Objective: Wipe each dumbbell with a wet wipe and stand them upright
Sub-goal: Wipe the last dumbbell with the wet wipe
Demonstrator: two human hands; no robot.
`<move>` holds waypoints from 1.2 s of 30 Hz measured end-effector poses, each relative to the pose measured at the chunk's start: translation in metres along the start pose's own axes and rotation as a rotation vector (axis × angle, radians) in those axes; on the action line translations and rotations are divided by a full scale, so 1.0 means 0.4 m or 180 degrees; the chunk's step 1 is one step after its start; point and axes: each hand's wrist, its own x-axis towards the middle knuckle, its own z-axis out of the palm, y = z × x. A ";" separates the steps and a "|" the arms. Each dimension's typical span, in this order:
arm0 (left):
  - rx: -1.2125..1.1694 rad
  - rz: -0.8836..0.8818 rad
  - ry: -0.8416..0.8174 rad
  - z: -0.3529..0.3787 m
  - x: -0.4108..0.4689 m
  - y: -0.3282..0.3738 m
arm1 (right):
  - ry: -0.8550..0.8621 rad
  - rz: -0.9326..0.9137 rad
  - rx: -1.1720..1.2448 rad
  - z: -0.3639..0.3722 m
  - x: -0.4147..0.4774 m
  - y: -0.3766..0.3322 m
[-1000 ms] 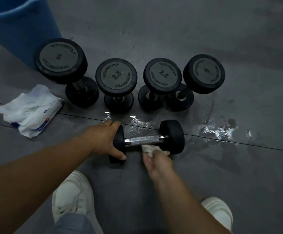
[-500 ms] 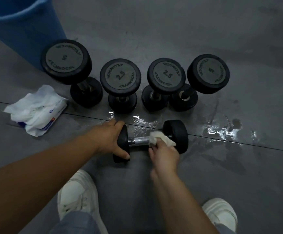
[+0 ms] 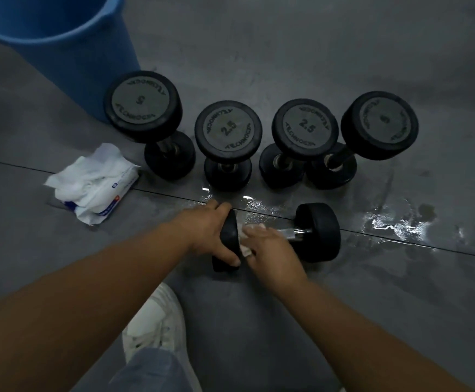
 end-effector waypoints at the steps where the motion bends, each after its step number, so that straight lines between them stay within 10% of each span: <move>1: -0.0007 -0.0003 0.0010 0.003 -0.001 0.001 | -0.0157 -0.0147 -0.0013 0.005 -0.009 -0.004; 10: -0.0048 -0.0004 -0.0070 0.002 -0.001 0.002 | -0.0874 0.0473 -0.2122 -0.109 0.020 0.008; 25: -0.0068 0.0014 -0.0056 -0.001 0.007 -0.004 | -0.0814 0.1146 -0.1855 -0.097 0.023 -0.002; 32: -0.0056 0.0057 -0.0028 0.003 0.006 -0.002 | -0.0938 0.0946 -0.1203 -0.098 -0.039 -0.013; 36: -0.0098 0.0066 -0.0061 -0.001 0.006 -0.005 | -0.0103 0.2919 0.1726 -0.029 -0.063 -0.009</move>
